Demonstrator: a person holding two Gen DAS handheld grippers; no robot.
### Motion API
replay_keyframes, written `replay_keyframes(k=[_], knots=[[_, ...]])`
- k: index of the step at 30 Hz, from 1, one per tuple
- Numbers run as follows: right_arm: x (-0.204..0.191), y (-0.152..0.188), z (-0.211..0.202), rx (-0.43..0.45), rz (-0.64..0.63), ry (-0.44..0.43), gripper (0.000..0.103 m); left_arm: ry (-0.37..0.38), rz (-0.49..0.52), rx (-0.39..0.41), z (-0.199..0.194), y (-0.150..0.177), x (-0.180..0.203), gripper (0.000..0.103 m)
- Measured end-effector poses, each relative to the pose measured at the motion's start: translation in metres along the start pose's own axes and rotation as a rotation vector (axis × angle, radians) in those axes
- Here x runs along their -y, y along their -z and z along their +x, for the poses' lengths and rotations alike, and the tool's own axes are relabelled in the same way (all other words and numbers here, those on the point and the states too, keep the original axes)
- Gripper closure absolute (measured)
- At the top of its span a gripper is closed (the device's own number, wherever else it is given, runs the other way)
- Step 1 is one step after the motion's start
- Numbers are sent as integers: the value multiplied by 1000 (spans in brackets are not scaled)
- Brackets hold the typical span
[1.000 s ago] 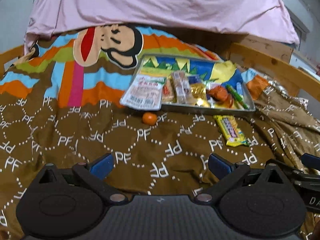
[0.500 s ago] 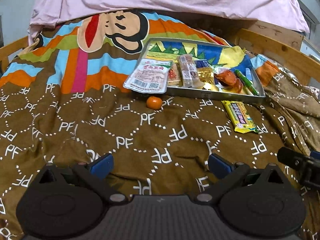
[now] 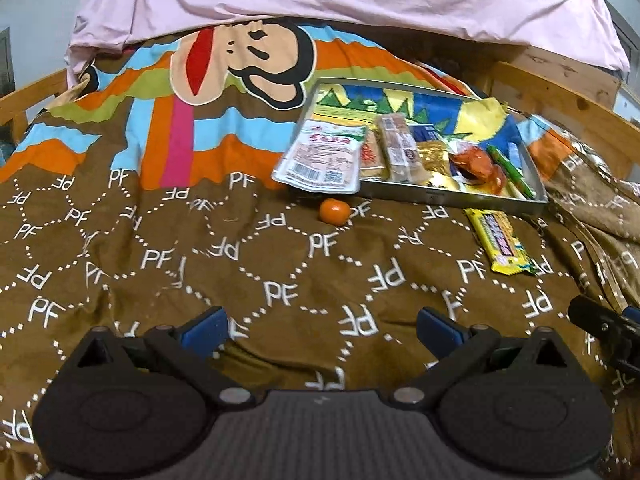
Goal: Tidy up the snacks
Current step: 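Move the left tool toward the orange while the right tool approaches the yellow-green biscuit bar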
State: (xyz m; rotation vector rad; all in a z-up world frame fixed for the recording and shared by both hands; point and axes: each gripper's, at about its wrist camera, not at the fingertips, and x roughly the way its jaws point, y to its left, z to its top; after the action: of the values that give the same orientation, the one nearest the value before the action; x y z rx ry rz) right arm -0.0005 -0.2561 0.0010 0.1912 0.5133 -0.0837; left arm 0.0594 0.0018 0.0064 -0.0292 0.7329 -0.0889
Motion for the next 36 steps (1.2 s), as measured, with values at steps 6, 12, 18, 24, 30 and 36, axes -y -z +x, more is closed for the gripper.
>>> replay_keyframes(k=[6,12,18,24,30,36], knots=[[-7,-4,31,15,-64,-23,1,3,-3,4,16,-11,-13,1],[-14,-17,72,-13,-133,-47,1,24,23,-35,49,-28,-15,1],[-7,-29,103,-41,-130,-29,1,57,59,-69,85,-53,-11,1],[2,-29,110,-55,-120,1,1,100,137,-69,118,-67,1,1],[4,-27,117,-80,-129,-31,1,126,194,-93,147,-72,15,1],[2,-28,123,-89,-134,-56,1,150,153,-105,163,-74,7,1]])
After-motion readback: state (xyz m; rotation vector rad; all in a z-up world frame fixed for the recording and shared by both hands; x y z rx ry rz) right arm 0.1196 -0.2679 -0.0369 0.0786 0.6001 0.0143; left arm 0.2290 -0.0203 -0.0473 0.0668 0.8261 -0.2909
